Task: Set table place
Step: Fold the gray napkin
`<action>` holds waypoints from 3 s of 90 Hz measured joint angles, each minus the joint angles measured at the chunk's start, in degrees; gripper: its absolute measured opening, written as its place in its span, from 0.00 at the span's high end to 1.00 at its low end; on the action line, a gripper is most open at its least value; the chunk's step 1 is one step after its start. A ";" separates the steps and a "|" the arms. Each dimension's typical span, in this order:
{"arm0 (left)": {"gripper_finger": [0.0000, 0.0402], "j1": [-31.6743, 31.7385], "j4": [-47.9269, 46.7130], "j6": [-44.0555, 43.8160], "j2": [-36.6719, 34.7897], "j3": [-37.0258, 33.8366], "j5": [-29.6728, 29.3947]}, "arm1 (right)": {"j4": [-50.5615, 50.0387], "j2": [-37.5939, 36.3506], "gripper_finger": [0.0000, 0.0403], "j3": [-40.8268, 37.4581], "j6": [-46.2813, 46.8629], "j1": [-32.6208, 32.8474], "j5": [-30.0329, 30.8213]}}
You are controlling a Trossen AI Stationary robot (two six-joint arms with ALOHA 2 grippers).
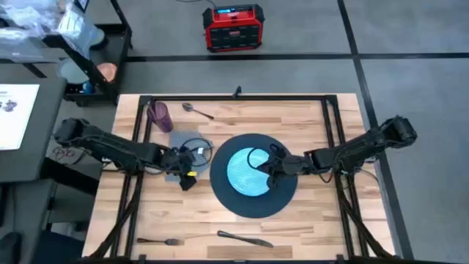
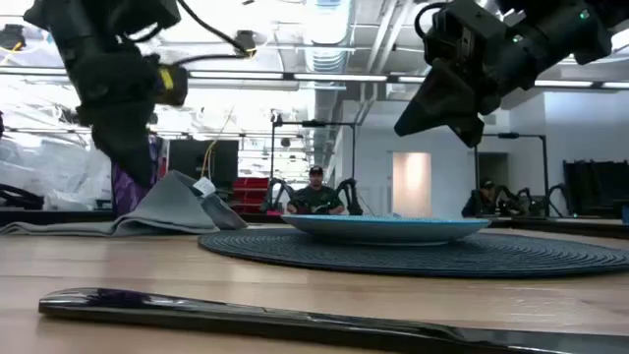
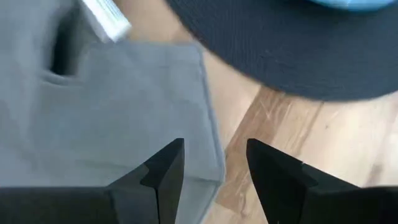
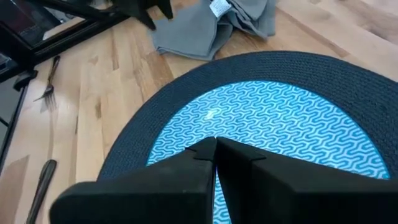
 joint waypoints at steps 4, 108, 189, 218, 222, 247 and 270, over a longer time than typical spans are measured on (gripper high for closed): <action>0.60 -0.19 1.42 0.17 2.29 0.00 -0.21 | 0.06 0.00 1.00 0.00 0.00 0.00 0.00; 1.00 -0.37 -9.66 0.29 17.58 12.66 -9.75 | 3.36 0.00 1.00 0.00 -0.18 0.04 -2.60; 1.00 -10.99 -5.09 -9.11 -6.13 12.79 -28.31 | 13.52 2.19 1.00 2.23 -8.27 -2.26 -7.27; 1.00 -7.77 -2.95 -4.30 -6.35 12.90 -23.35 | 13.12 13.01 0.94 16.45 -28.55 -5.89 -9.71; 1.00 -7.77 -3.46 -3.53 -6.71 13.13 -23.31 | 11.33 14.11 0.90 18.63 -30.03 -6.35 -10.06; 1.00 -7.72 -5.12 0.41 -8.12 16.54 -22.84 | 4.45 21.54 0.74 30.34 -34.98 -9.38 -15.07; 1.00 -6.91 -9.08 -0.83 -8.06 16.46 -22.06 | 4.84 24.02 0.69 34.97 -37.05 -10.25 -16.35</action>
